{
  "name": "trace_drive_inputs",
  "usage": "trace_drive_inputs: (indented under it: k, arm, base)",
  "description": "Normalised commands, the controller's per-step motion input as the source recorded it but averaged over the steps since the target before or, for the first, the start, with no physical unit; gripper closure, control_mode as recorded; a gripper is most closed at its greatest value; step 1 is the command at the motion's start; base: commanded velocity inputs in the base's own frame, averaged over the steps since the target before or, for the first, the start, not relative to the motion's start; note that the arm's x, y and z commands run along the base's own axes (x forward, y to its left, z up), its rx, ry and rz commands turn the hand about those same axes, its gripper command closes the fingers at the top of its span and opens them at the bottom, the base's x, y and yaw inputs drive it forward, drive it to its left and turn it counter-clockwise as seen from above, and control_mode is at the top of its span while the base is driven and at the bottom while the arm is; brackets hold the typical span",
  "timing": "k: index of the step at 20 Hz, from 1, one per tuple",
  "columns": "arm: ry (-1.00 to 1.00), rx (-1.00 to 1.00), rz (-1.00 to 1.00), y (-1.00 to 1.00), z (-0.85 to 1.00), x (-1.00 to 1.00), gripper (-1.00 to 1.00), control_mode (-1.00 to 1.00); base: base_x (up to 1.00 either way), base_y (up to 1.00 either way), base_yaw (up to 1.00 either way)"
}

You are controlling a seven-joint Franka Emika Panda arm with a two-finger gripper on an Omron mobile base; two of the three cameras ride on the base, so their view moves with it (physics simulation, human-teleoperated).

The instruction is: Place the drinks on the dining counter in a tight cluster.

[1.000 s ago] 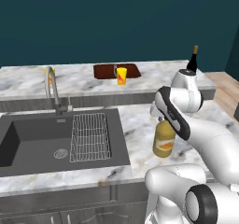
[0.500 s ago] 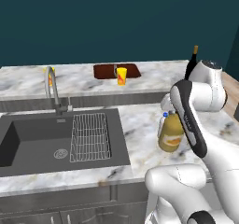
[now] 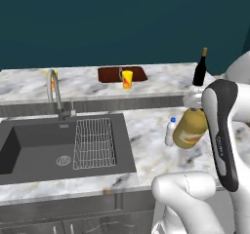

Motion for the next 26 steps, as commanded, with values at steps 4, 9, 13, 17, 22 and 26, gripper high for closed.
trace_drive_inputs:
  k: [4,9,13,17,22,26]
  arm:
    - [-0.04,-0.03,0.00,0.09,0.40,-0.37,1.00,-1.00]
    - [0.00,0.00,0.00,0.00,0.00,0.00,1.00,-1.00]
    - [0.00,0.00,0.00,0.00,0.00,-0.01,1.00,1.00]
    - [0.00,0.00,0.00,0.00,0.00,0.00,1.00,1.00]
    - [0.00,0.00,0.00,0.00,0.00,0.00,1.00,1.00]
    - [0.00,0.00,0.00,0.00,0.00,0.00,1.00,1.00]
  base:
    - [0.00,0.00,0.00]
    - [0.00,0.00,0.00]
    - [-0.01,0.00,0.00]
    - [-0.19,-0.36,0.00]
    - [-0.31,-0.82,0.00]
    - [-0.38,-1.00,0.00]
